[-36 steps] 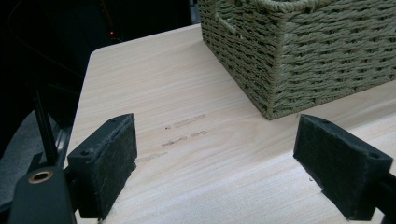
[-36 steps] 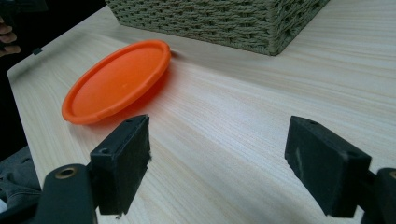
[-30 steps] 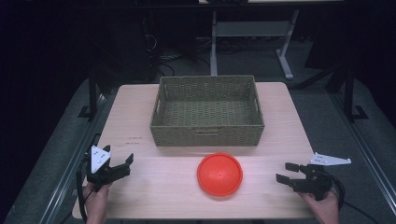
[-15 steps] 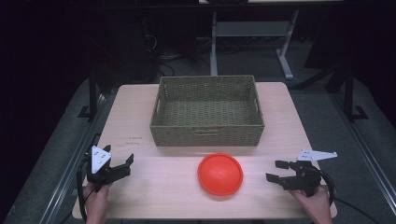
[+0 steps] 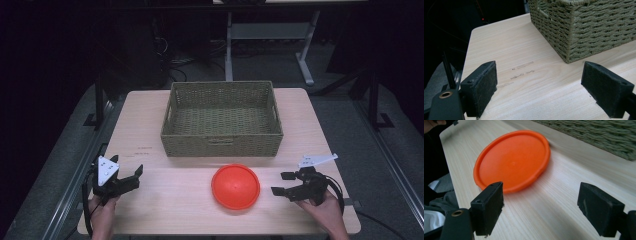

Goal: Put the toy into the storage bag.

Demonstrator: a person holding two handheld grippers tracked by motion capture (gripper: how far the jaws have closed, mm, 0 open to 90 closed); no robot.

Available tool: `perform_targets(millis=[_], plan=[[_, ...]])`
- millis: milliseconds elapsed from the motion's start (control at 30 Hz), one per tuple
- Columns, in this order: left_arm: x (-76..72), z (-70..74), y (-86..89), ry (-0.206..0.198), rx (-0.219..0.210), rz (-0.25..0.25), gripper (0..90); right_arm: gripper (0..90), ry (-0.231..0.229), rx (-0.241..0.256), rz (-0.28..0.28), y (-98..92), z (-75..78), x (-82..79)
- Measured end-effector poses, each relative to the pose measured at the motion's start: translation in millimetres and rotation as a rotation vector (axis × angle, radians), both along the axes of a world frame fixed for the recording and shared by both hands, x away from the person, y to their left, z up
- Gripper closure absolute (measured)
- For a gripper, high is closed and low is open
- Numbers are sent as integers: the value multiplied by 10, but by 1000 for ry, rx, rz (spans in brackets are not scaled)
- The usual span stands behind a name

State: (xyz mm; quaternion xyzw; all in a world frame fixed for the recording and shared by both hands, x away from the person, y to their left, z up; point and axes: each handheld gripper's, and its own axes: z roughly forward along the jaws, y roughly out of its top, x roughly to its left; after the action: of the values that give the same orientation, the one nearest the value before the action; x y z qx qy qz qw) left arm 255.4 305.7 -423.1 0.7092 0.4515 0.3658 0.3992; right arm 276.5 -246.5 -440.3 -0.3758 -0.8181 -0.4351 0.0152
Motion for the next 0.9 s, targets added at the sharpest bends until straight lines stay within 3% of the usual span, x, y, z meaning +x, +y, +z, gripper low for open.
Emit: perform_targets(millis=[233, 367, 633, 900], plan=[[10, -3, 9, 3, -8, 4, 127, 203, 35, -12, 56, 148, 52, 158], [13, -3, 8, 2, -2, 1, 127, 213, 69, -45, 76, 251, 58, 262], [11, -1, 12, 0, -2, 5, 127, 233, 111, -85, 112, 415, -4, 408], [11, 0, -7, 1, 3, -1, 127, 308, 144, -105, 124, 528, -97, 488]])
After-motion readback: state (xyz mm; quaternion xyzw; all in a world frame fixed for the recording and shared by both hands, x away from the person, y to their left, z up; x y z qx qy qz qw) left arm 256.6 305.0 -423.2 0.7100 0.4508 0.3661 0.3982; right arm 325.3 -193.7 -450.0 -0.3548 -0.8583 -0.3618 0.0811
